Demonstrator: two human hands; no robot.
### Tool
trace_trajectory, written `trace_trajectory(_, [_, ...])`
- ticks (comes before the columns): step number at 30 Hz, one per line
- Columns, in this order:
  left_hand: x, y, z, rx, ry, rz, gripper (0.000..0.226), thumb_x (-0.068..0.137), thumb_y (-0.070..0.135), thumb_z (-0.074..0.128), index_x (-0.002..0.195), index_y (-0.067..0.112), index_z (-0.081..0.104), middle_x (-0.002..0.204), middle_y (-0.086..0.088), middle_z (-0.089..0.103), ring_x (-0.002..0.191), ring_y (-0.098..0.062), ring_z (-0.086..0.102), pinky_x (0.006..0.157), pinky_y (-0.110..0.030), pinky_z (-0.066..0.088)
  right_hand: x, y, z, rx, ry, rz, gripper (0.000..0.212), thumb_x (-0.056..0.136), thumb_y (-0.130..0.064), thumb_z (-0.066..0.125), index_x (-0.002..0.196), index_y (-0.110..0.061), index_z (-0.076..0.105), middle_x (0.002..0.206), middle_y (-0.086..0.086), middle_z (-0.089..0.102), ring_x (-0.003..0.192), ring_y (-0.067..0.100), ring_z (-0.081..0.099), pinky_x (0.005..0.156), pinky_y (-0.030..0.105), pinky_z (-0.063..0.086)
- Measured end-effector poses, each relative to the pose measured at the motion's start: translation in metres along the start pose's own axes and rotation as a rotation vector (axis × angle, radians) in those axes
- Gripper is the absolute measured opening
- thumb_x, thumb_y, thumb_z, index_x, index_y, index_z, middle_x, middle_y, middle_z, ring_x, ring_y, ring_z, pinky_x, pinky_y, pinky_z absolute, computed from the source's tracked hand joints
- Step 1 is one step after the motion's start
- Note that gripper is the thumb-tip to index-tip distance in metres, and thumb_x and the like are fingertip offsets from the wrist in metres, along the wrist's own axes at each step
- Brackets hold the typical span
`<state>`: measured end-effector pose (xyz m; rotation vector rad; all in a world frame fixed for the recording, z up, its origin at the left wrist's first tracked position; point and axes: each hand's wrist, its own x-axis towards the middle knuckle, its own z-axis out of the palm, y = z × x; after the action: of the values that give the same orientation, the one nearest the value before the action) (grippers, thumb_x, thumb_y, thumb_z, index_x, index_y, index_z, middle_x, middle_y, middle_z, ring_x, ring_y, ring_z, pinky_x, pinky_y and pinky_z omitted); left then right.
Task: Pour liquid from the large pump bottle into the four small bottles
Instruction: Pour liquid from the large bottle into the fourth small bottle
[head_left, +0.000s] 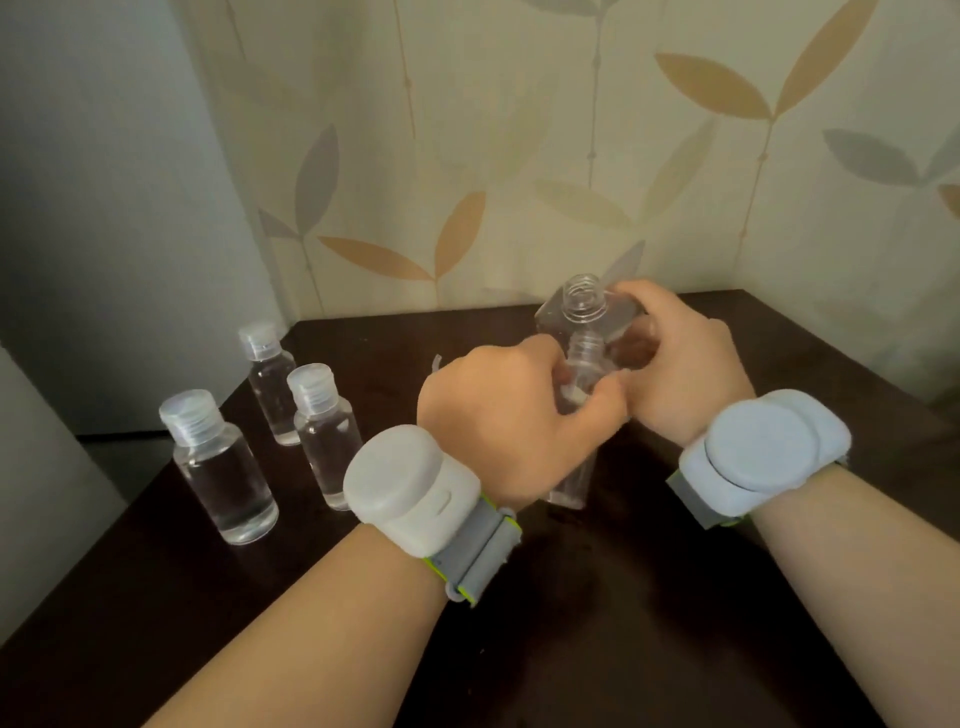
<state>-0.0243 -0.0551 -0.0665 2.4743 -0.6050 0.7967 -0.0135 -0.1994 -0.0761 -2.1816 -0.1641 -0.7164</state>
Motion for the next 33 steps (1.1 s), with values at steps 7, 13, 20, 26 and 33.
trace_trajectory(7, [-0.002, -0.010, -0.002, -0.067, -0.089, 0.007, 0.050, 0.069, 0.068, 0.046, 0.091, 0.026, 0.063, 0.065, 0.002, 0.063, 0.075, -0.020, 0.063, 0.066, -0.028, 0.043, -0.004, -0.001, -0.003, -0.099, 0.138, -0.077, 0.051, 0.062, -0.007, 0.073, 0.106, -0.025, 0.056, 0.088, -0.005, 0.064, 0.085, 0.016, 0.060, 0.074, 0.018, 0.043])
trace_trajectory(13, [-0.001, -0.015, -0.005, -0.089, -0.043, -0.014, 0.043, 0.072, 0.063, 0.052, 0.098, 0.031, 0.065, 0.056, 0.008, 0.055, 0.065, -0.014, 0.060, 0.060, -0.025, 0.041, -0.006, -0.002, -0.004, -0.157, 0.182, -0.158, 0.044, 0.063, 0.005, 0.069, 0.101, -0.012, 0.058, 0.083, -0.003, 0.056, 0.080, 0.024, 0.056, 0.068, 0.026, 0.040])
trace_trajectory(20, [-0.001, -0.020, -0.001, -0.076, -0.139, -0.035, 0.039, 0.075, 0.056, 0.053, 0.105, 0.032, 0.063, 0.059, 0.010, 0.056, 0.069, -0.010, 0.059, 0.060, -0.023, 0.036, -0.006, 0.000, 0.000, -0.248, 0.218, -0.261, 0.052, 0.058, 0.011, 0.068, 0.106, -0.007, 0.063, 0.091, 0.008, 0.066, 0.082, 0.031, 0.056, 0.072, 0.022, 0.032])
trace_trajectory(26, [0.000, -0.020, -0.002, -0.056, -0.147, -0.034, 0.040, 0.075, 0.056, 0.053, 0.103, 0.030, 0.064, 0.054, 0.013, 0.051, 0.077, -0.013, 0.062, 0.064, -0.021, 0.034, -0.004, 0.001, 0.000, -0.264, 0.236, -0.274, 0.049, 0.059, 0.014, 0.065, 0.103, -0.007, 0.065, 0.098, 0.011, 0.067, 0.090, 0.037, 0.056, 0.081, 0.037, 0.039])
trace_trajectory(33, [0.000, -0.021, 0.000, -0.060, -0.170, -0.006, 0.040, 0.076, 0.056, 0.052, 0.105, 0.030, 0.062, 0.056, 0.014, 0.051, 0.066, -0.007, 0.051, 0.064, -0.021, 0.035, -0.003, 0.000, 0.000, -0.293, 0.229, -0.229, 0.048, 0.063, 0.014, 0.061, 0.103, -0.011, 0.065, 0.102, 0.008, 0.065, 0.102, 0.036, 0.052, 0.097, 0.057, 0.029])
